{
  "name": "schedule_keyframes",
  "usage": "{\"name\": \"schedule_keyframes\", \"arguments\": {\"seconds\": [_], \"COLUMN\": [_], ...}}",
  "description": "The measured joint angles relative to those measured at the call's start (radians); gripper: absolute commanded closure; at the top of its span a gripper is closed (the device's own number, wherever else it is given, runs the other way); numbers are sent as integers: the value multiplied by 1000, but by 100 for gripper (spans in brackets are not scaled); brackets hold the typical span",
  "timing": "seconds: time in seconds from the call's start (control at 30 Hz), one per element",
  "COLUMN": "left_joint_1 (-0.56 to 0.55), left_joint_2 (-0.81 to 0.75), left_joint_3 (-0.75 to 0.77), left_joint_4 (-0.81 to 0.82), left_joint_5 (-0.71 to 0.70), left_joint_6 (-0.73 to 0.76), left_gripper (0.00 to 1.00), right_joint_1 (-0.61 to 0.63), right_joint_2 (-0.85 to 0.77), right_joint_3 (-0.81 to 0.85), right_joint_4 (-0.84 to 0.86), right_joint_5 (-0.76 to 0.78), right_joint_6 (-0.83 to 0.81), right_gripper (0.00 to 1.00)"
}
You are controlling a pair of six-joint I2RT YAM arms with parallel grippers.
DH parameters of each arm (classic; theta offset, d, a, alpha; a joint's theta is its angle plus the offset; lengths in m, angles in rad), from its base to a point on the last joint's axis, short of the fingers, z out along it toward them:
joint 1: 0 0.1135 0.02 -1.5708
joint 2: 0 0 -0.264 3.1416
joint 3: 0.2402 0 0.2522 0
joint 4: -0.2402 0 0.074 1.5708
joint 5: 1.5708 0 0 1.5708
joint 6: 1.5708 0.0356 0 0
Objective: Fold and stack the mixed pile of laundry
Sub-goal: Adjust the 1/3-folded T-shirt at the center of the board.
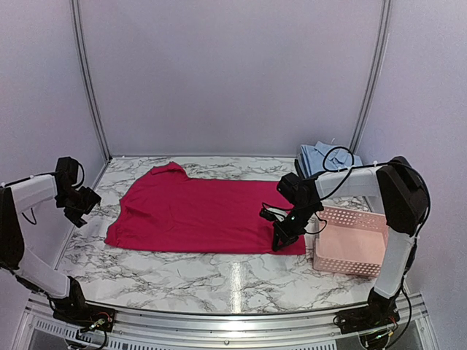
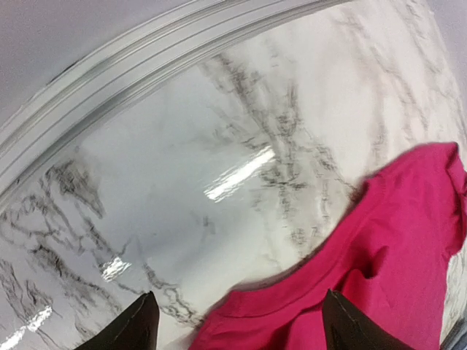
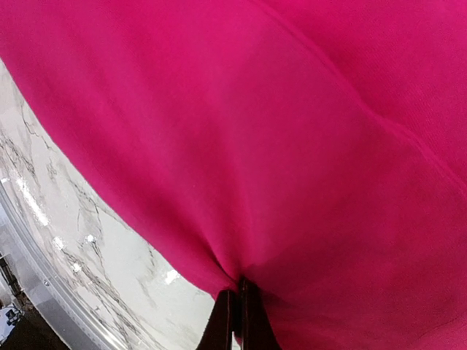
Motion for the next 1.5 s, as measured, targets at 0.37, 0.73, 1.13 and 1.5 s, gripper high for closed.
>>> {"name": "schedule_keyframes", "arguments": {"seconds": [0.37,0.73,1.13,1.5], "left_joint_1": [-19,2,79,-246], "left_joint_2": [170,258,253,310], "left_joint_3": [35,78,260,651], "left_joint_4": [-21,-79,-198,-207], "left_joint_5": [160,154,50,110], "left_joint_6": [163,213,340,512], "left_gripper": [55,100,25,57], "right_joint_1": [0,0,82,-10], "right_joint_2": [0,5,-7,-79], "right_joint_3": [0,1,2,90], "right_joint_4": [-1,-4,-35,18], "right_joint_5": [-5,-31,-178,-152], "right_joint_6": [0,-29,-50,50], "right_gripper": [100,100,49,56]}}
